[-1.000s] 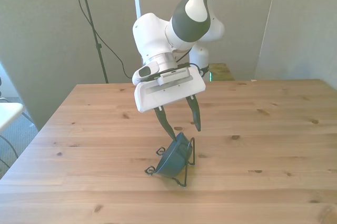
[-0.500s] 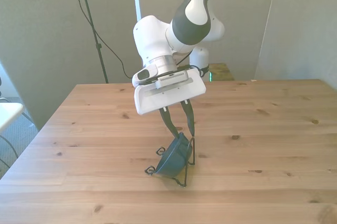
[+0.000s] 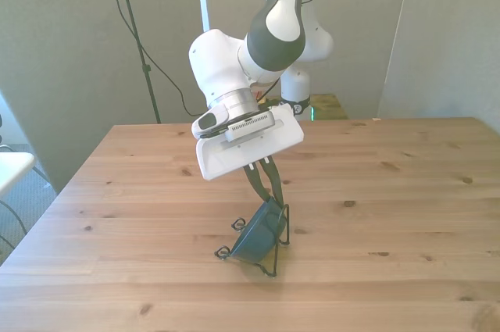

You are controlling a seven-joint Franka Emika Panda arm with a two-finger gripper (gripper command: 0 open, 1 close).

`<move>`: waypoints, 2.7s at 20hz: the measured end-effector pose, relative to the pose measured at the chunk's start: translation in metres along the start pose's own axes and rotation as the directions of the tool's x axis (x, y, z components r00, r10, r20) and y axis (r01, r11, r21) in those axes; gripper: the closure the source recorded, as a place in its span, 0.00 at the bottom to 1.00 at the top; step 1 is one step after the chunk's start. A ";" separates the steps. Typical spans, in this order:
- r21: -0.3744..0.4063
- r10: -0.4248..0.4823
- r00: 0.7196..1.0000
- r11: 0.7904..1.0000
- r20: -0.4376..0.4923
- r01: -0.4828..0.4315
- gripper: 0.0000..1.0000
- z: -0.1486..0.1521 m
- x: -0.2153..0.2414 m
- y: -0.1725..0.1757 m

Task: Unload the bowl

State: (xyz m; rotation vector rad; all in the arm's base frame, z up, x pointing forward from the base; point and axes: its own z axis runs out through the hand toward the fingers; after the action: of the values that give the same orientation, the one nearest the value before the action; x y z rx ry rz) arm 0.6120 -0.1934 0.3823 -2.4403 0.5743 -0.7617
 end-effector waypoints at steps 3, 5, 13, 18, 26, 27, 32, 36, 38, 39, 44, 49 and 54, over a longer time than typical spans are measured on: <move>0.000 -0.001 1.000 1.000 -0.003 0.001 1.00 -0.001 0.001 0.000; 0.002 -0.002 1.000 1.000 -0.005 0.002 1.00 -0.002 0.003 -0.001; 0.034 -0.016 0.999 0.999 -0.049 0.017 1.00 -0.029 0.009 -0.013; 0.070 -0.118 0.989 0.990 -0.086 0.124 1.00 -0.064 -0.012 -0.041; 0.060 -0.380 0.925 0.923 -0.017 0.380 1.00 -0.068 -0.115 -0.079; 0.044 -0.404 0.915 0.914 0.019 0.403 1.00 -0.061 -0.126 -0.076; -0.026 -0.412 0.898 0.907 0.156 0.421 1.00 -0.041 -0.154 -0.058; -0.125 -0.351 0.908 0.914 0.228 0.385 1.00 -0.035 -0.157 -0.054; -0.162 -0.327 0.911 0.914 0.252 0.373 1.00 -0.029 -0.158 -0.053; -0.179 -0.316 0.912 0.913 0.262 0.368 1.00 -0.027 -0.158 -0.052; -0.295 -0.241 0.911 0.891 0.334 0.344 0.00 -0.014 -0.156 -0.054; -0.342 -0.190 0.907 0.881 0.375 0.326 0.00 -0.013 -0.146 -0.064; -0.363 -0.186 0.911 0.874 0.368 0.325 0.00 -0.016 -0.145 -0.067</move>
State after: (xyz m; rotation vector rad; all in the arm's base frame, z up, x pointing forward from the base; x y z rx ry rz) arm 0.5089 -0.0708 0.3750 -3.0050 0.3028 -0.3364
